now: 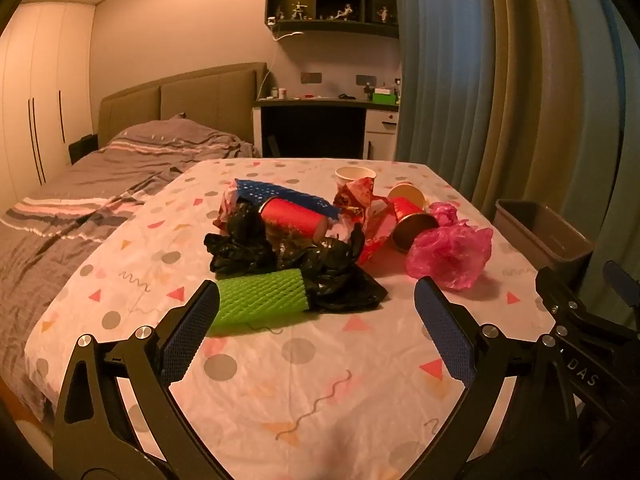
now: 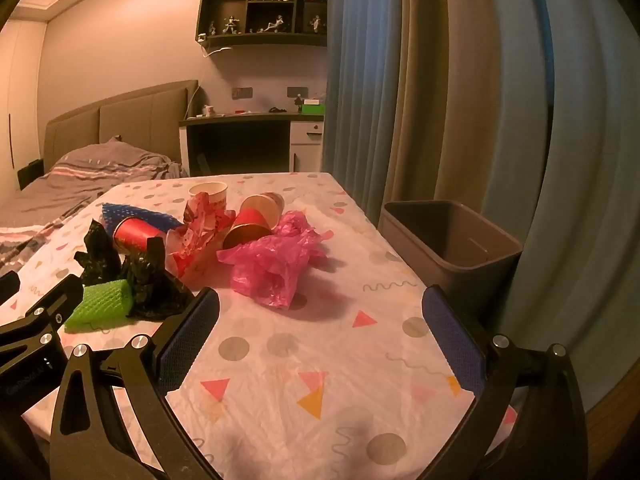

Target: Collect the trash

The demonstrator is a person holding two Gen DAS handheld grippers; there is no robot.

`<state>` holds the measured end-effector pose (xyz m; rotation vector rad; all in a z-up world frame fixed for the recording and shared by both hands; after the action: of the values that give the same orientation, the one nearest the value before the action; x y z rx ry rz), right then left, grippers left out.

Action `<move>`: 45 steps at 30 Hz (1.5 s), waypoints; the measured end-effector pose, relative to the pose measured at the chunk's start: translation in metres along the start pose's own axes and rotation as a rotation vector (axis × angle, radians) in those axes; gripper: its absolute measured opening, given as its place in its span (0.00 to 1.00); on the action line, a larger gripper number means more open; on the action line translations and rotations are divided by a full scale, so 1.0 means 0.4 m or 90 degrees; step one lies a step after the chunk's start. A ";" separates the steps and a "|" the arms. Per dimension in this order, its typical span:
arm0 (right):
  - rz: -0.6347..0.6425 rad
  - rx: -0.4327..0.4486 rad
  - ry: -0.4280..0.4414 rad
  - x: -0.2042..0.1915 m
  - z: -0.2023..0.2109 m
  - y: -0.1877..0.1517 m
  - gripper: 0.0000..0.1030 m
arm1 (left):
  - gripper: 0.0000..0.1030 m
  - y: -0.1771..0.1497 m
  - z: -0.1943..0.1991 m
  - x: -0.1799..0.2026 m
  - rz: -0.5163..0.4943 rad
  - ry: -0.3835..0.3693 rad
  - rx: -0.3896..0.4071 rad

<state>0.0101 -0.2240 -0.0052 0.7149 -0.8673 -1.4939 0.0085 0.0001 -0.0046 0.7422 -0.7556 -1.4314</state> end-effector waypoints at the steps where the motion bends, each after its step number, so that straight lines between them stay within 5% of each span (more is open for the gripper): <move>1: -0.001 0.000 0.001 0.000 0.000 0.000 0.95 | 0.94 0.000 0.000 0.000 0.000 0.000 0.000; 45: -0.004 0.005 0.000 0.020 0.008 0.016 0.95 | 0.94 0.005 0.003 0.019 0.004 -0.002 0.002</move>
<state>0.0101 -0.2315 0.0022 0.7229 -0.8720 -1.4965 0.0087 -0.0076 -0.0021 0.7392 -0.7625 -1.4265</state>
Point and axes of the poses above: each gripper's, at about its wrist camera, not at the fingertips, and z roughly against the way its jaws point, x to its right, y to its top, the point moved 1 cm from there along -z, roughly the way its jaws point, and after that the axes turned 6 degrees about -x, right-handed, at the moved point
